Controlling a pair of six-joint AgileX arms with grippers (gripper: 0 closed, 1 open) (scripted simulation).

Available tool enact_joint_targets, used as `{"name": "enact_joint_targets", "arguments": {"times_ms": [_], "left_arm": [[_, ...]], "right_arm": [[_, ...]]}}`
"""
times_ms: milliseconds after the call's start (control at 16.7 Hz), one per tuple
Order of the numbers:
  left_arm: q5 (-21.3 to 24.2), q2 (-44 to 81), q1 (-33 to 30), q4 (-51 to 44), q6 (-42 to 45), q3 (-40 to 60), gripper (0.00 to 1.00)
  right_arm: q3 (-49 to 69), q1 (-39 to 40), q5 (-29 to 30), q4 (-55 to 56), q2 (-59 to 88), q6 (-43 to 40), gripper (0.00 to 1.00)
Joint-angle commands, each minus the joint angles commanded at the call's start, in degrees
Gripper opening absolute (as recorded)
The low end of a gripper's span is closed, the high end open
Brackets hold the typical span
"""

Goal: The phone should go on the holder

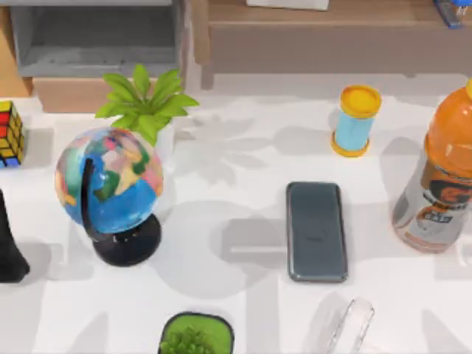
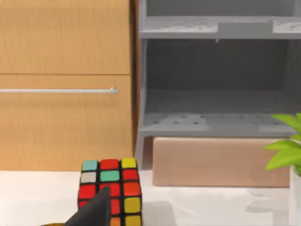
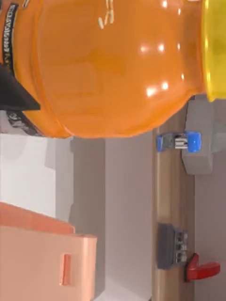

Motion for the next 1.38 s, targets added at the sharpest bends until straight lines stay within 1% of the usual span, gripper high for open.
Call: {"name": "enact_joint_targets", "arguments": {"times_ms": [180,300,600,840,1020,1200,1380], "left_arm": [[0.0,0.0,0.0,0.0,0.0,0.0,1.0],[0.0,0.0,0.0,0.0,0.0,0.0,1.0],[0.0,0.0,0.0,0.0,0.0,0.0,1.0],[0.0,0.0,0.0,0.0,0.0,0.0,1.0],[0.0,0.0,0.0,0.0,0.0,0.0,1.0],[0.0,0.0,0.0,0.0,0.0,0.0,1.0],[0.0,0.0,0.0,0.0,0.0,0.0,1.0]], "right_arm": [[0.56,0.37,-0.13,-0.39,0.49,0.27,1.0],[3.37,2.27,-0.81,-2.43,3.04,1.63,1.0],[18.35,12.17,-4.08,-13.1,17.69,8.45,1.0],[35.11,22.26,-6.5,-24.73,36.31,15.73,1.0],[48.22,28.8,-6.99,-33.69,53.43,21.26,1.0],[60.68,33.47,-6.18,-42.08,71.82,26.36,1.0],[71.99,35.95,-4.41,-49.49,89.45,30.7,1.0]]}}
